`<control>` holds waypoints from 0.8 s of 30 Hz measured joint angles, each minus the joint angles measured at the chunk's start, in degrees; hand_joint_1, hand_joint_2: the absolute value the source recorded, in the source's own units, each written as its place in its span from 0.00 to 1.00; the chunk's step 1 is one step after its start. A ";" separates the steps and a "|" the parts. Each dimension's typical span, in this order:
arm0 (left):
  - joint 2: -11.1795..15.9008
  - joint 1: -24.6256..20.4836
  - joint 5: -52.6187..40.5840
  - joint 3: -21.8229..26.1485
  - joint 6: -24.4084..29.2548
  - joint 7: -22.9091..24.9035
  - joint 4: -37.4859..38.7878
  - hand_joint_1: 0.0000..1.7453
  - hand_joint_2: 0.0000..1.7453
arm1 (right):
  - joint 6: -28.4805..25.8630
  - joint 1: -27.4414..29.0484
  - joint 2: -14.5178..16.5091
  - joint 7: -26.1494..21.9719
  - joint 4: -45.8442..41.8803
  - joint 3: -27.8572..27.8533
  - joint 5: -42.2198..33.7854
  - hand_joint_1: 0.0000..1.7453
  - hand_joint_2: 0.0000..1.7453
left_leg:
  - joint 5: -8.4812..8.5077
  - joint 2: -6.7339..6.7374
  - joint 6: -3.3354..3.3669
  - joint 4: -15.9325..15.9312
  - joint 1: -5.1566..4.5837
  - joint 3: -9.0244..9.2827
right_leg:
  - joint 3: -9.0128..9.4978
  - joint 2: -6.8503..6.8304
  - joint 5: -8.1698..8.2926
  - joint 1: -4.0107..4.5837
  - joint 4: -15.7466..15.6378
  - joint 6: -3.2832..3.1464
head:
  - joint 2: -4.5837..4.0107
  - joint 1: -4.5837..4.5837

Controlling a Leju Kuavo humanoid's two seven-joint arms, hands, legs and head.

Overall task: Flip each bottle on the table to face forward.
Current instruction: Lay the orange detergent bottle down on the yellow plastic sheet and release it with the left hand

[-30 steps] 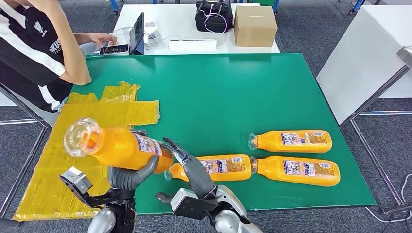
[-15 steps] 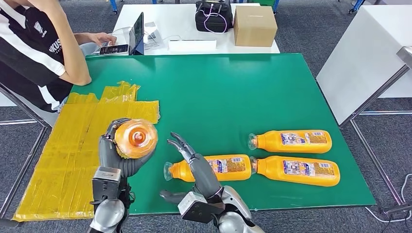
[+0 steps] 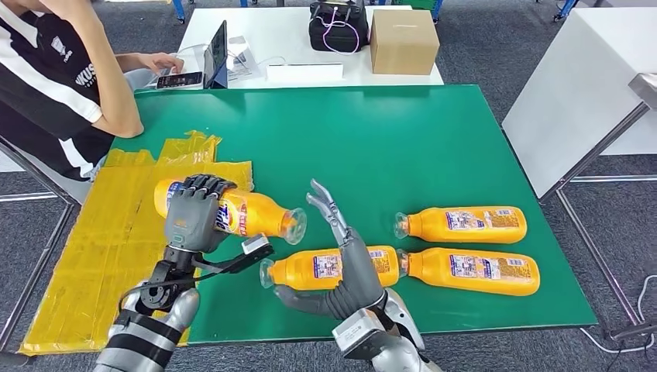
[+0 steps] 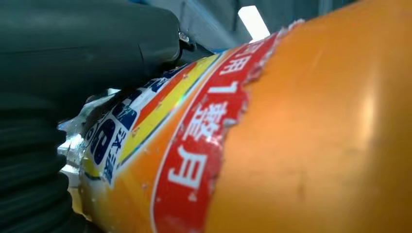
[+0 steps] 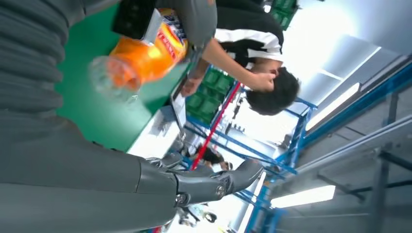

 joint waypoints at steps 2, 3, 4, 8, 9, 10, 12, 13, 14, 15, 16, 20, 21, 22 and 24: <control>0.54 -2.03 -0.44 0.54 -1.52 2.74 3.33 1.00 1.00 | -0.32 0.33 -0.02 -0.03 -1.17 -0.33 0.04 0.00 1.00 | 0.02 -0.03 -0.02 0.00 0.01 -0.02 | -0.02 0.00 0.00 0.01 0.02 -0.01 | 0.00 0.02; 0.75 -3.02 -0.82 0.89 -2.38 4.36 4.94 1.00 1.00 | -0.61 0.43 -0.01 -0.06 -1.77 -0.52 0.00 0.00 1.00 | 0.03 -0.05 -0.03 0.00 0.02 -0.02 | -0.01 0.00 0.00 0.01 0.04 -0.01 | 0.00 0.03; 0.95 -3.96 -1.25 1.29 -3.17 5.95 6.49 1.00 1.00 | -0.92 0.50 0.03 -0.08 -2.43 -0.73 -0.04 0.00 1.00 | 0.03 -0.05 -0.03 0.00 0.02 -0.02 | -0.01 0.00 -0.01 0.01 0.05 -0.01 | 0.00 0.03; 1.78 -7.64 -2.74 3.07 -4.62 9.78 12.01 1.00 1.00 | -2.14 0.75 0.10 -0.08 -5.09 -1.50 -0.26 0.00 1.00 | 0.03 -0.03 -0.03 0.00 0.02 -0.03 | -0.03 0.00 -0.01 0.01 0.08 -0.01 | 0.00 0.02; 1.96 -8.46 -3.04 3.49 -4.73 10.31 13.25 1.00 1.00 | -2.44 0.80 0.10 -0.08 -5.66 -1.67 -0.28 0.00 1.00 | 0.03 -0.03 -0.03 0.00 0.01 -0.03 | -0.02 0.00 -0.01 0.00 0.08 -0.01 | 0.00 0.02; 2.11 -9.15 -3.26 3.91 -4.82 10.70 14.39 1.00 1.00 | -2.70 0.85 0.10 -0.08 -6.19 -1.82 -0.29 0.00 1.00 | 0.03 -0.04 -0.03 0.00 0.01 -0.04 | -0.02 0.00 -0.01 0.00 0.08 -0.01 | 0.00 0.03; 2.35 -10.15 -3.44 4.56 -4.93 11.12 16.20 1.00 1.00 | -3.09 0.93 0.10 -0.08 -7.05 -2.10 -0.29 0.00 1.00 | 0.03 -0.04 -0.03 0.00 0.01 -0.04 | -0.02 0.00 -0.01 0.00 0.07 -0.01 | 0.00 0.02; 2.43 -10.53 -3.47 4.84 -4.97 11.24 16.99 1.00 1.00 | -3.21 0.99 0.10 -0.10 -7.38 -2.22 -0.29 0.00 1.00 | 0.03 -0.04 -0.03 0.00 0.01 -0.04 | -0.02 0.00 -0.01 0.00 0.07 -0.01 | 0.00 0.02; 2.47 -10.87 -3.51 5.02 -5.04 11.35 17.72 1.00 1.00 | -3.29 1.04 0.10 -0.13 -7.66 -2.32 -0.29 0.00 1.00 | 0.03 -0.04 -0.03 0.00 0.01 -0.04 | -0.02 0.00 -0.01 0.00 0.07 -0.01 | 0.00 0.02; 2.50 -11.16 -3.55 5.15 -5.12 11.43 18.38 1.00 1.00 | -3.37 1.09 0.10 -0.16 -7.86 -2.40 -0.29 0.00 1.00 | 0.03 -0.05 -0.03 0.00 0.01 -0.04 | -0.02 0.00 -0.01 0.00 0.07 -0.01 | 0.00 0.03; 2.51 -11.41 -3.62 5.28 -5.25 11.49 19.05 1.00 1.00 | -3.43 1.11 0.10 -0.21 -8.04 -2.46 -0.29 0.00 1.00 | 0.03 -0.05 -0.03 0.00 0.01 -0.04 | -0.02 0.00 -0.01 0.00 0.07 -0.01 | 0.00 0.03; 2.51 -12.08 -4.08 5.54 -6.05 11.66 21.23 1.00 1.00 | -3.69 1.11 0.10 -0.52 -8.52 -2.51 -0.10 0.00 1.00 | 0.03 -0.04 -0.03 0.00 0.01 -0.04 | -0.03 0.00 -0.01 0.00 0.07 -0.01 | 0.00 0.03; 2.50 -12.20 -4.19 5.54 -6.42 11.75 21.64 1.00 1.00 | -3.81 1.10 0.10 -0.56 -8.59 -2.50 0.09 0.00 1.00 | 0.03 -0.04 -0.03 0.00 0.01 -0.04 | -0.03 0.00 -0.01 0.00 0.07 -0.01 | 0.00 0.03; 2.49 -12.32 -4.27 5.54 -6.82 11.82 22.07 1.00 1.00 | -3.94 1.10 0.10 -0.58 -8.66 -2.50 0.32 0.00 1.00 | 0.03 -0.04 -0.03 0.00 0.01 -0.04 | -0.03 0.00 -0.01 0.00 0.07 -0.01 | 0.00 0.03; 2.48 -12.48 -4.32 5.54 -7.39 11.88 22.81 1.00 1.00 | -4.10 1.09 0.10 -0.58 -8.79 -2.49 0.68 0.00 1.00 | 0.03 -0.03 -0.03 0.00 0.01 -0.04 | -0.04 0.00 -0.01 0.00 0.08 -0.01 | 0.00 0.02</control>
